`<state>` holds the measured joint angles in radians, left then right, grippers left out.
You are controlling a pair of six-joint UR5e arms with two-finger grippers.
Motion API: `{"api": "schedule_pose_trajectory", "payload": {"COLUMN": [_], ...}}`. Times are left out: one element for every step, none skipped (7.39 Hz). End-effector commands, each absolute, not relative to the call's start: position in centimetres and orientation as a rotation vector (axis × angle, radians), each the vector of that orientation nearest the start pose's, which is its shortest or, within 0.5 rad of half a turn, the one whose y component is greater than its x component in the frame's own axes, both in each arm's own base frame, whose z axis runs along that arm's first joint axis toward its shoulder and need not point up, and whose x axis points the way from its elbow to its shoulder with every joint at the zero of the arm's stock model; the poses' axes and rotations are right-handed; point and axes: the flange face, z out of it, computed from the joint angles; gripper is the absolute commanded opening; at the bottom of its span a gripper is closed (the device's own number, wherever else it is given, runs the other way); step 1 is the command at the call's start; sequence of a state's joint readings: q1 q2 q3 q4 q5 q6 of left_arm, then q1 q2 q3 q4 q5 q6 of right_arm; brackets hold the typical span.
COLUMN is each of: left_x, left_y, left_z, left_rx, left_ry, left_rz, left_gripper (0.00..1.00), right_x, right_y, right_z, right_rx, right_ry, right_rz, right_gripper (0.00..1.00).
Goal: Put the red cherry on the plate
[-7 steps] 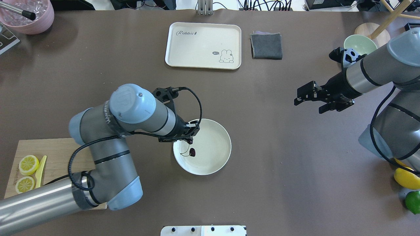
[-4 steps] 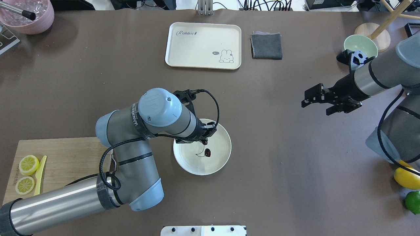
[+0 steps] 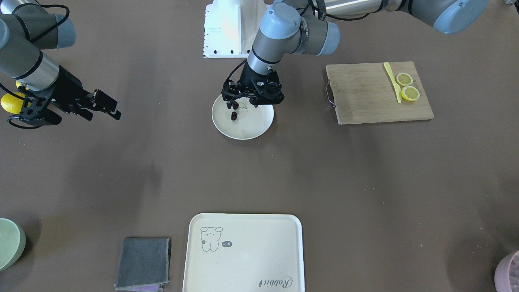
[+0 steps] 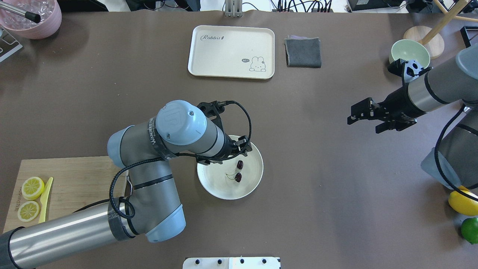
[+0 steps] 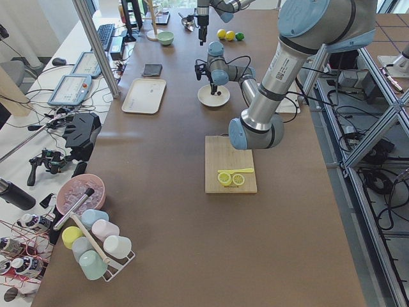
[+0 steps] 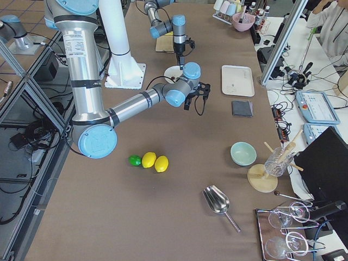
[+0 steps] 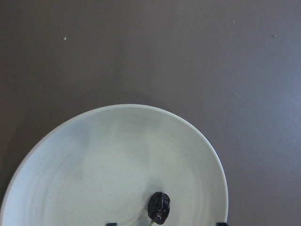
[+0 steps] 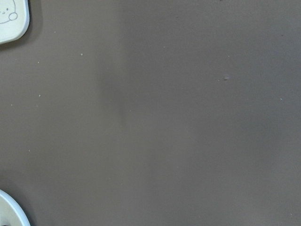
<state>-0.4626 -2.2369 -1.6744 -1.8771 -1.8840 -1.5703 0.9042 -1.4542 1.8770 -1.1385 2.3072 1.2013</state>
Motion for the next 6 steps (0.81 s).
{"api": "schedule_pose_trajectory", "payload": {"left_x": [49.6,45.5,41.1,36.3,31.3,24.3], "left_y": [-39.5,-41.4,-43.3,-44.4,-45.3,-47.3], "left_z": [22.5,24.5,26.3,29.4,33.3,37.7], "left_rx": [0.057,0.078,0.079,0.125,0.145,0.157], "left_ry": [1.055,0.992,0.957,0.923,0.893,0.886], "left_rz": [-0.126,-0.083,-0.006,0.055,0.134,0.205], "left_gripper": [0.98,0.98,0.98,0.98,0.98,0.98], "right_x": [-25.4,-23.2,-21.1,-19.3,-16.9,-14.0], "right_y": [-46.3,-46.7,-46.8,-47.2,-47.3,-47.9], "right_z": [41.0,42.8,45.0,46.4,48.3,50.7], "right_rx": [-0.027,0.008,0.037,0.062,0.079,0.098], "right_ry": [-1.046,-1.026,-1.0,-0.98,-0.959,-0.948], "right_rz": [0.147,0.117,0.079,0.059,0.06,0.032], "right_gripper": [1.0,1.0,1.0,1.0,1.0,1.0]}}
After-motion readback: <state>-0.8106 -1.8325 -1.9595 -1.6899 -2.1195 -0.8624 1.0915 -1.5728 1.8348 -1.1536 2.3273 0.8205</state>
